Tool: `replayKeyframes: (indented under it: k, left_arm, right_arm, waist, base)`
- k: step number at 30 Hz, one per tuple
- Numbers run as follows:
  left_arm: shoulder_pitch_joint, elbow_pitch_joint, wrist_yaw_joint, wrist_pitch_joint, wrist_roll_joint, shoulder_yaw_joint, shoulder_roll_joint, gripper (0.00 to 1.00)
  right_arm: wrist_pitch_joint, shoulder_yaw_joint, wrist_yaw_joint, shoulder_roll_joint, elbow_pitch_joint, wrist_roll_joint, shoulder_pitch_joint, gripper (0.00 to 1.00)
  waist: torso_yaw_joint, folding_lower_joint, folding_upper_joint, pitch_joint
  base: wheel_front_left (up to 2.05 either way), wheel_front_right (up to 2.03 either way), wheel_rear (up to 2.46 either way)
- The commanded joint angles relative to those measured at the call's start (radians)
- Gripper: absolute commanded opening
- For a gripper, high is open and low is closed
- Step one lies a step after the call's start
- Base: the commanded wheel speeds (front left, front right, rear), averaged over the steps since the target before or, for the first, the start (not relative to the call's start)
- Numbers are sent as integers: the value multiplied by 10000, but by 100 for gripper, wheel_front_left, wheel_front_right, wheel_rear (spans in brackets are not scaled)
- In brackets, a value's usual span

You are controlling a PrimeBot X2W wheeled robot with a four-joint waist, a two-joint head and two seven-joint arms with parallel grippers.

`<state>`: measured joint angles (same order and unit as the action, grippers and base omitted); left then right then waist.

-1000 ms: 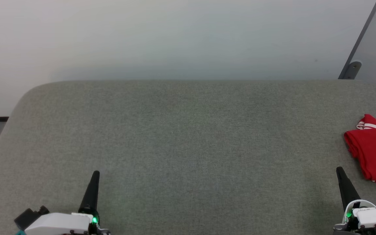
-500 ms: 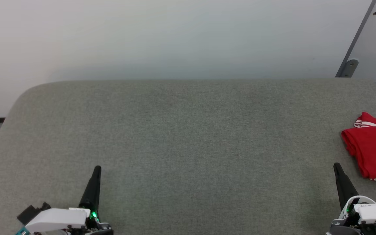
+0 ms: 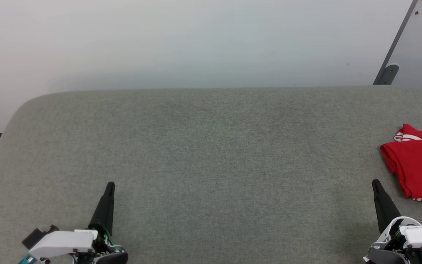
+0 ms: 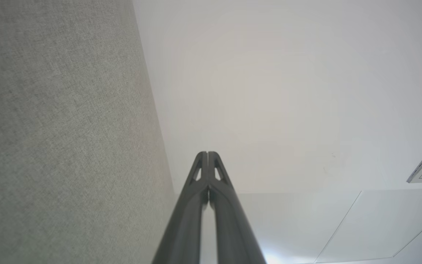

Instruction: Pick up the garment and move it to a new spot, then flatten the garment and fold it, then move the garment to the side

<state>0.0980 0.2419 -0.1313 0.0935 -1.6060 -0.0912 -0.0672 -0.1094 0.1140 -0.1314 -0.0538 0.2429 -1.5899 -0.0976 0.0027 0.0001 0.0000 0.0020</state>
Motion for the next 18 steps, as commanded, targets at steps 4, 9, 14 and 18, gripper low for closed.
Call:
replayKeyframes:
  k: [4, 9, 14, 18]
  left_arm:
    - [150, 53, 11, 84, -257, -42, 41, 0]
    - [151, 49, 11, 100, -222, -56, 48, 0]
    - [152, 50, 11, 93, -204, -69, 54, 0]
    - [154, 49, 11, 105, -191, -78, 63, 0]
  right_arm:
    - [-72, 7, 14, 69, 31, -269, -195, 0]
    - [-70, 4, 14, 66, 31, -246, -135, 0]
    - [-69, 3, 14, 65, 31, -246, -135, 0]
    - [-69, 3, 14, 65, 31, -247, -135, 0]
  waist:
    - [-27, -1, 0, 11]
    - [-27, -1, 0, 11]
    - [-27, -1, 0, 11]
    - [-27, -1, 0, 11]
  base:
    - [0, 0, 0]
    - [0, 0, 0]
    - [0, 0, 0]
    - [0, 0, 0]
